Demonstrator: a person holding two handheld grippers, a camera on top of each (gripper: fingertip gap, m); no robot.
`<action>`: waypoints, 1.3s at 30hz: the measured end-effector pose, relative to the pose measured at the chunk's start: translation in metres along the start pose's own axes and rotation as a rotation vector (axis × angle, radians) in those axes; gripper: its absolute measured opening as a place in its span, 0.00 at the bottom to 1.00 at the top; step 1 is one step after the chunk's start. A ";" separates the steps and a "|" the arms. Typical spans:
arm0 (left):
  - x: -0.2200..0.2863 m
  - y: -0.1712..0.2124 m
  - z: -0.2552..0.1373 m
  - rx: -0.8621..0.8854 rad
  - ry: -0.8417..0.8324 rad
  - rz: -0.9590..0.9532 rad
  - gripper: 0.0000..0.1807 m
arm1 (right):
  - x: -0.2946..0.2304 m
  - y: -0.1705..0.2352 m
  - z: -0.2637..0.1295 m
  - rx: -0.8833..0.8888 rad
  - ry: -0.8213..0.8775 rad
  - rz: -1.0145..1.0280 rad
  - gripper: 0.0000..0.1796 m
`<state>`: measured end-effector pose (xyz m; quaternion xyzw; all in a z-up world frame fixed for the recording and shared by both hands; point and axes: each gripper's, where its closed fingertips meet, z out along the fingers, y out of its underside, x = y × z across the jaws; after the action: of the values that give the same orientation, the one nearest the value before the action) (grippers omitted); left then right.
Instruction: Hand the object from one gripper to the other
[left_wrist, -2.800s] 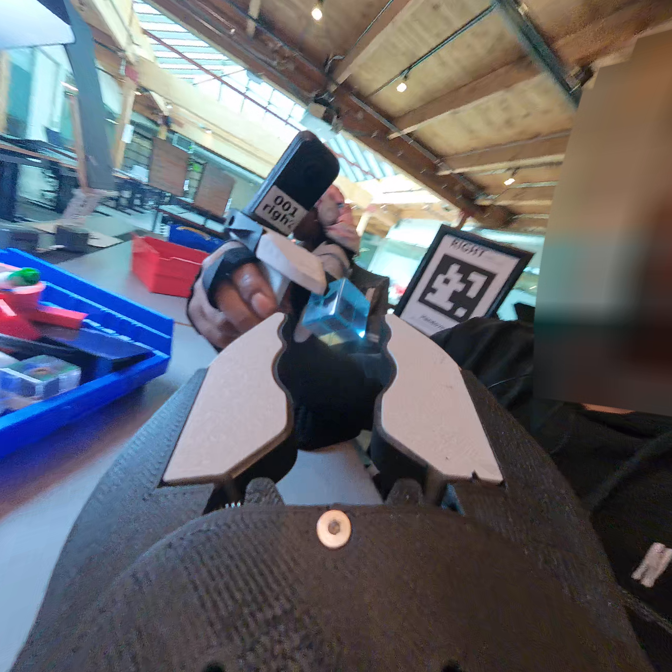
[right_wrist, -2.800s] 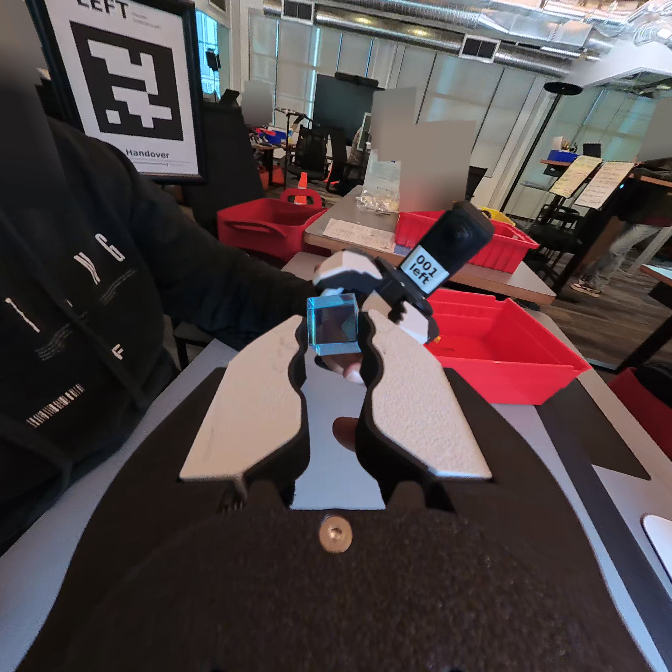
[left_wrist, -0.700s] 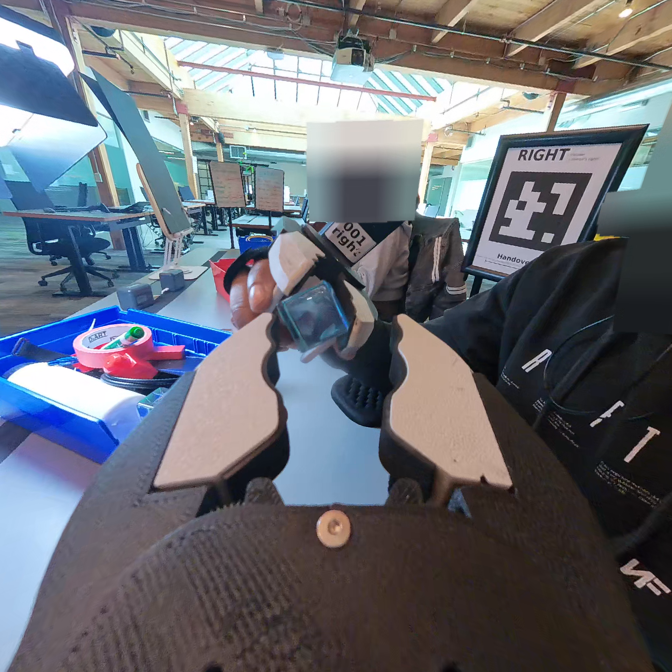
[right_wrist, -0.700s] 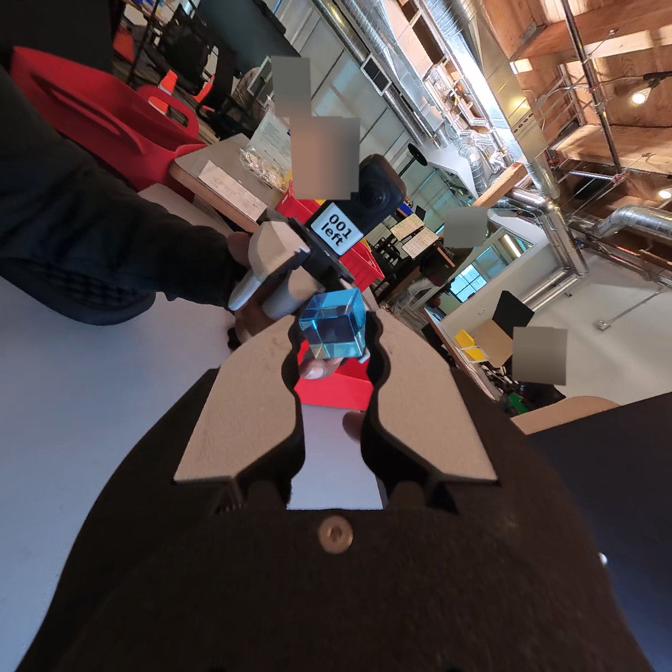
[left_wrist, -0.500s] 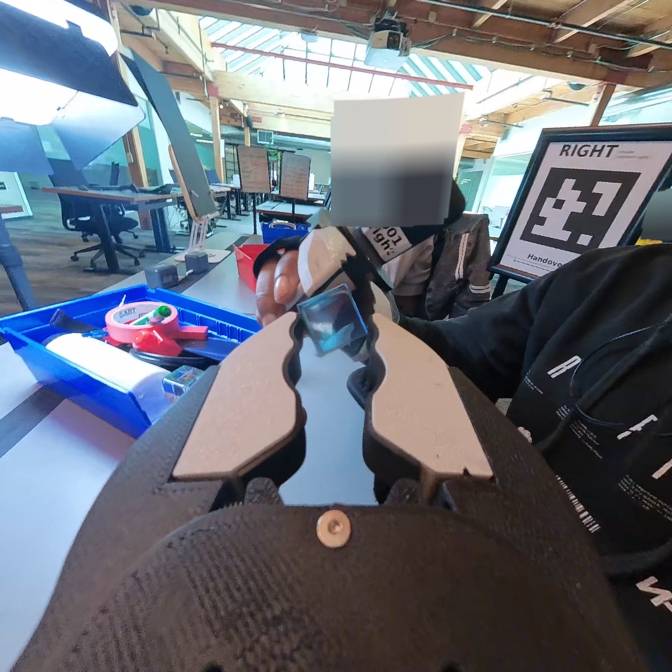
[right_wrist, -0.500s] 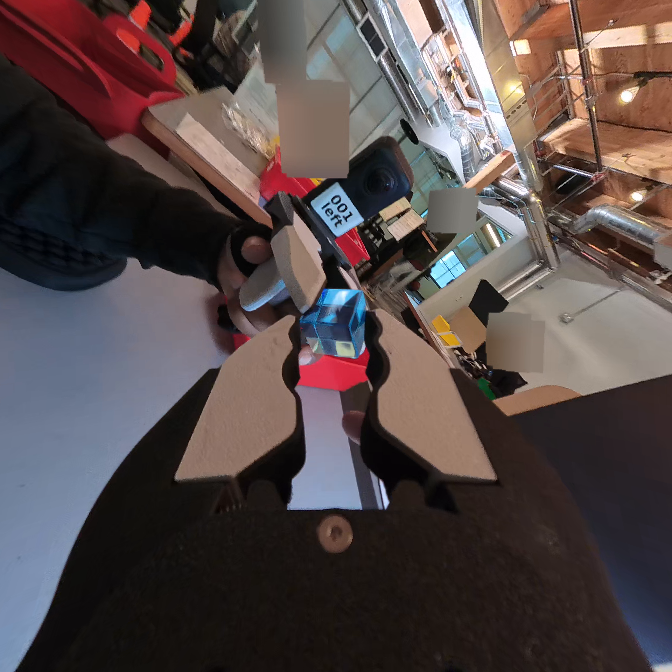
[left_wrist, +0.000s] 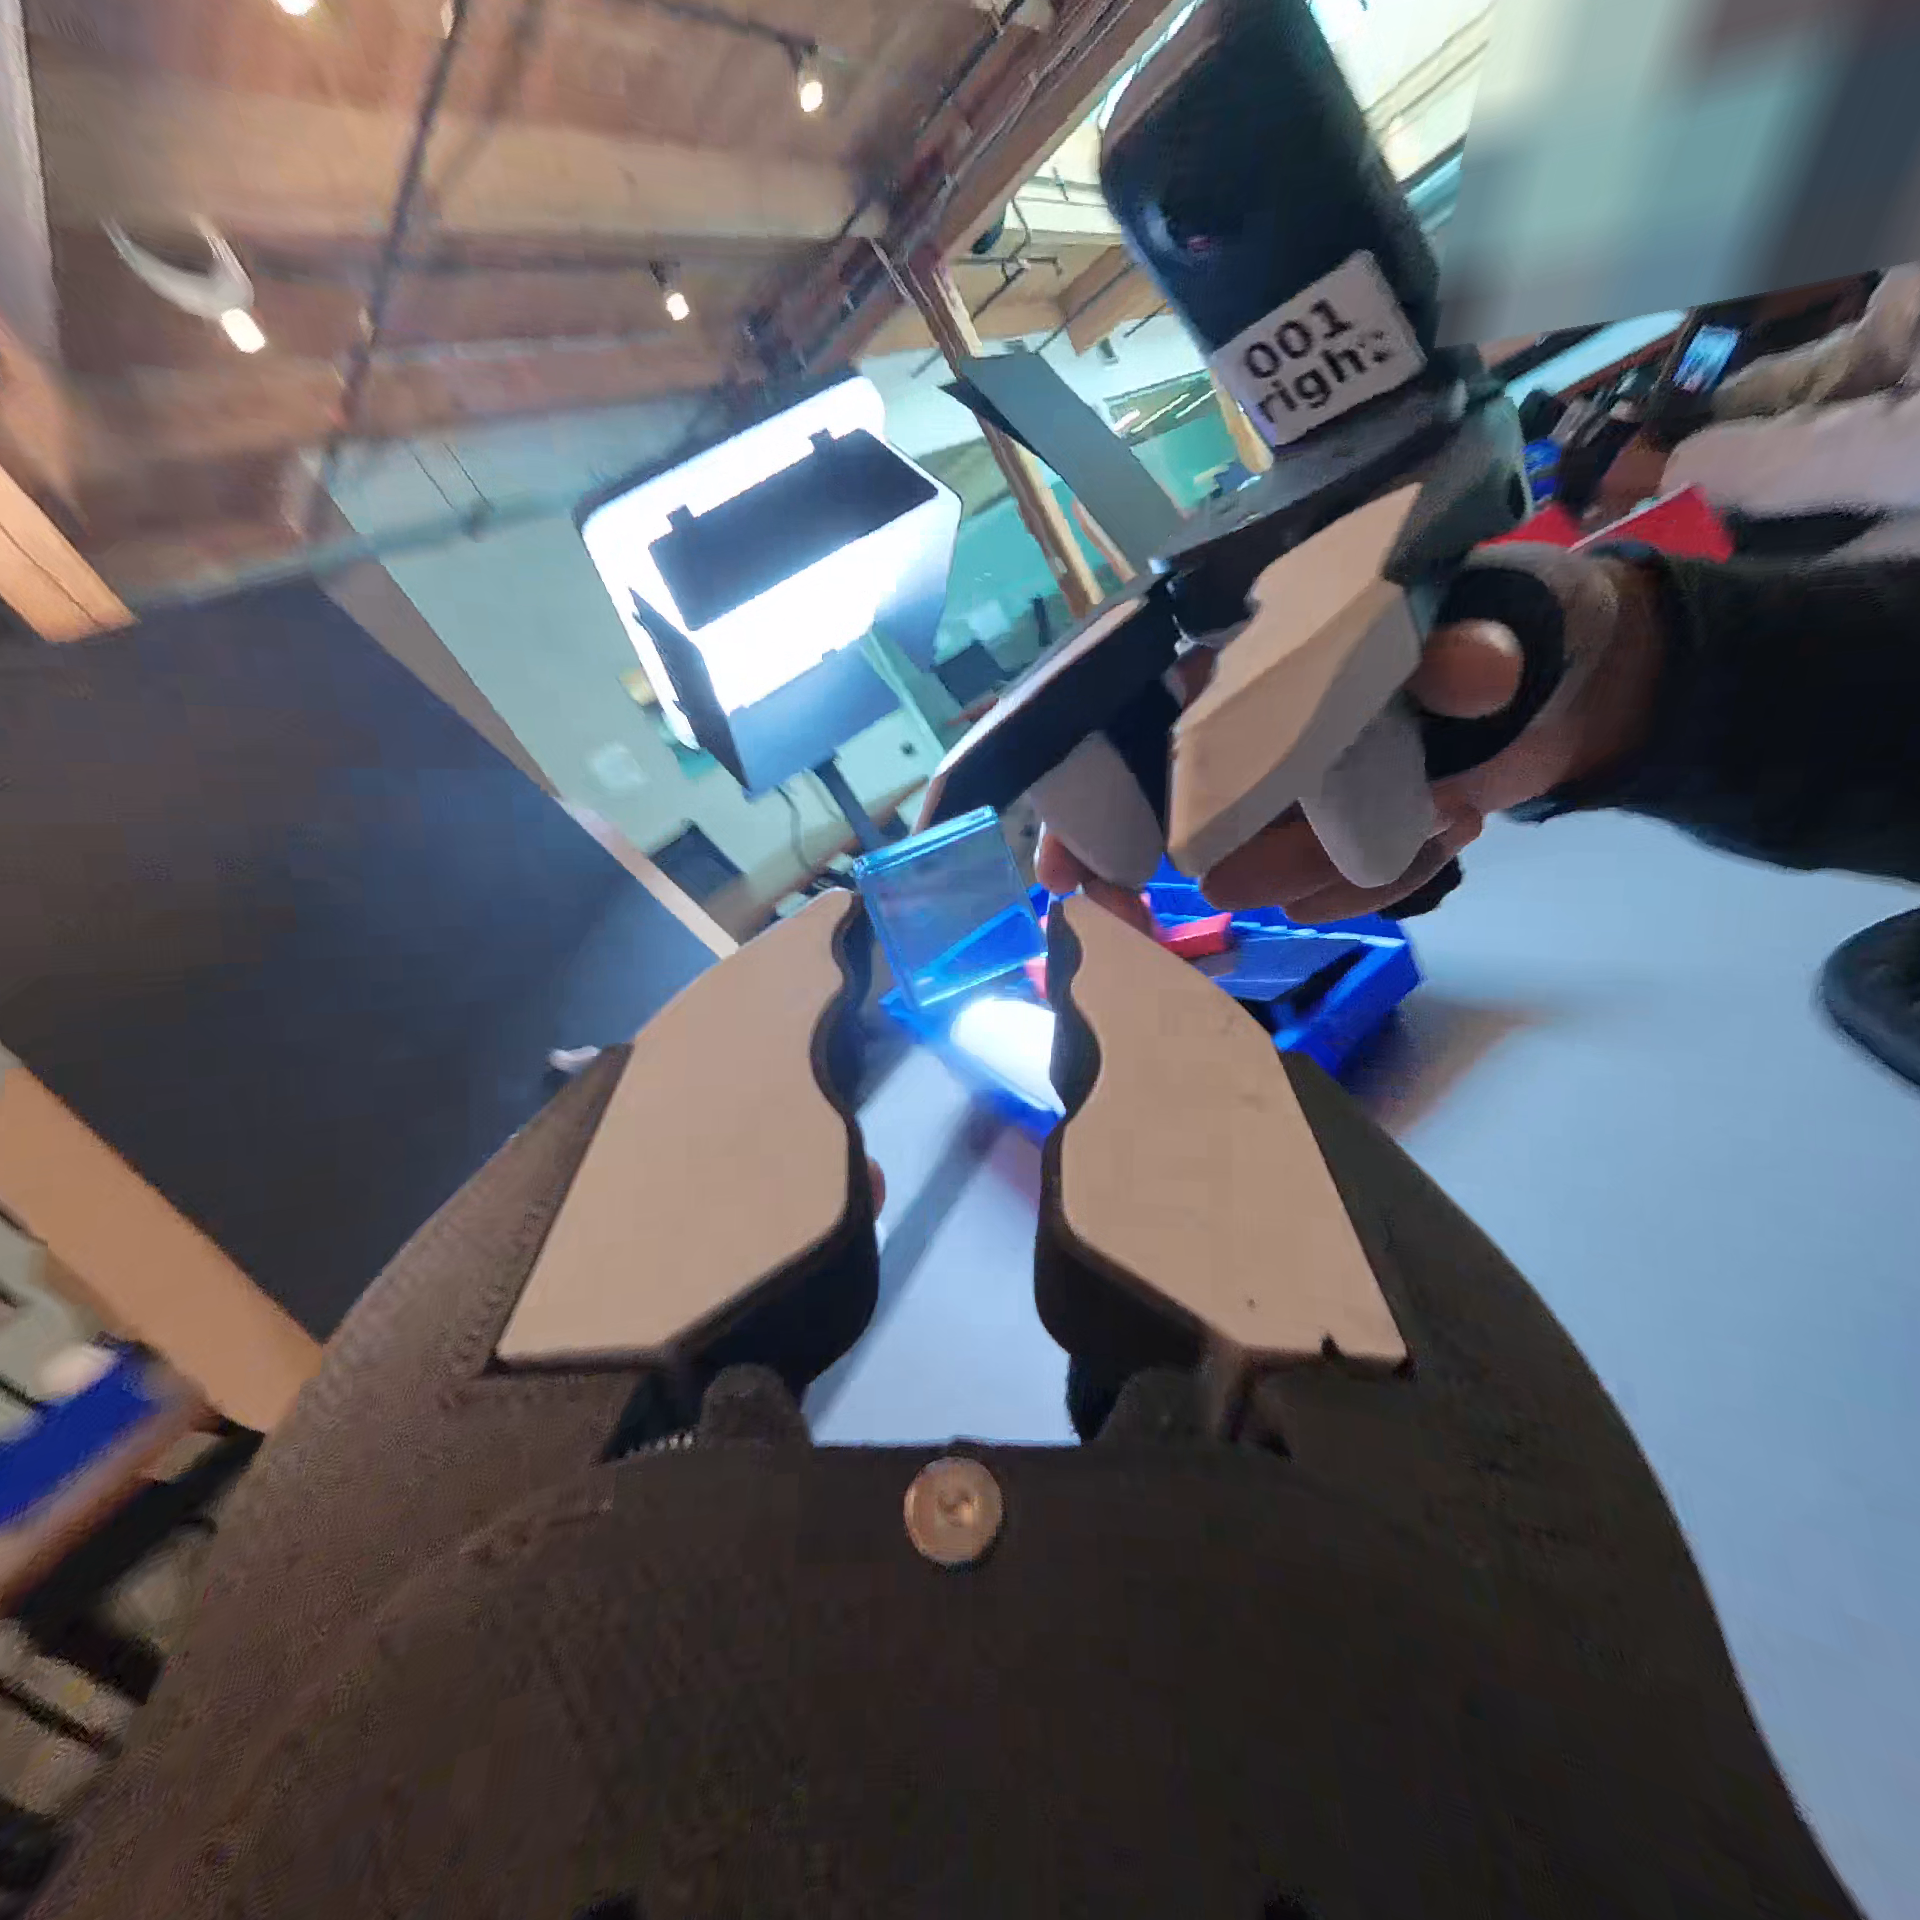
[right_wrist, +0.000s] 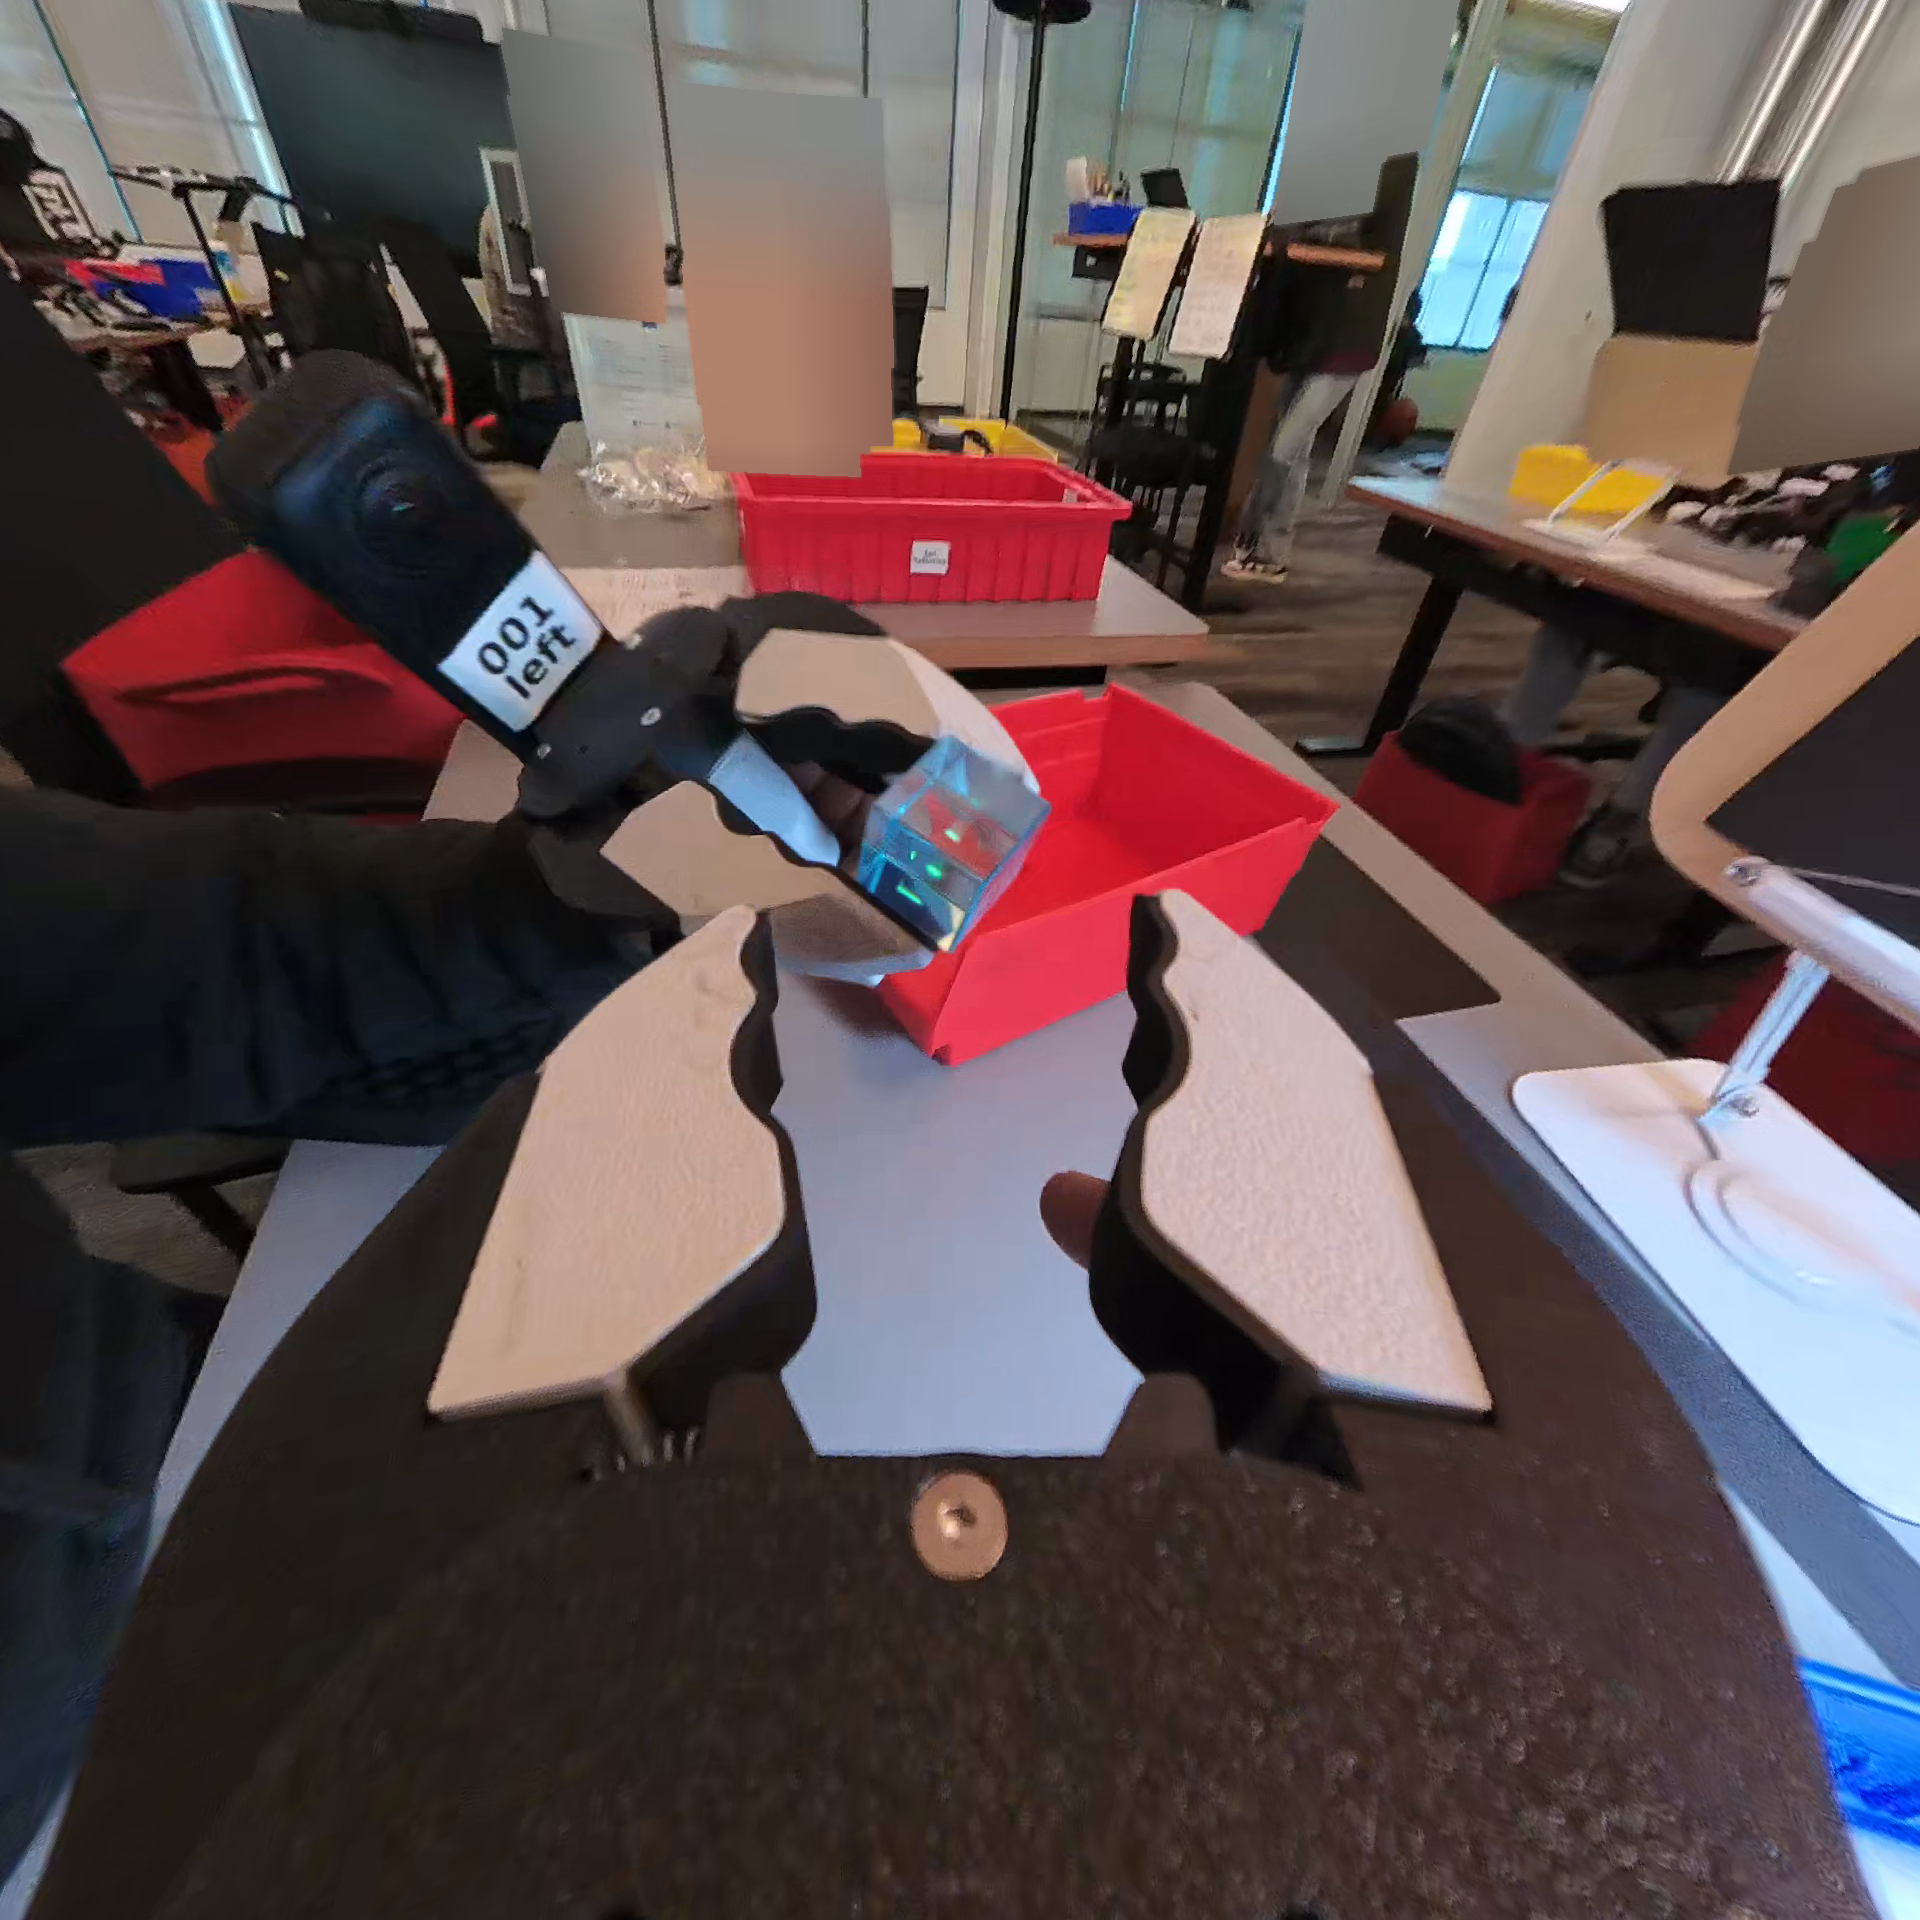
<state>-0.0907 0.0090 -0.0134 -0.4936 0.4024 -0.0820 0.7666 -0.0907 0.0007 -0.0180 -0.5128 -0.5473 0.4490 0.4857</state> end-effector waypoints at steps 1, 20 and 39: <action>0.003 -0.002 -0.001 0.009 -0.008 0.071 0.18 | -0.003 0.002 0.001 -0.013 -0.017 -0.001 0.37; 0.030 0.001 0.000 0.007 0.019 0.434 0.17 | -0.016 0.013 -0.002 -0.138 0.014 -0.236 0.20; 0.022 -0.019 -0.015 0.180 0.495 -0.720 0.22 | -0.028 -0.014 -0.015 0.153 -0.051 -0.417 0.20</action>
<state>-0.0816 -0.0221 -0.0125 -0.4989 0.3675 -0.4942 0.6097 -0.0776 -0.0279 -0.0040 -0.3387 -0.6179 0.3919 0.5915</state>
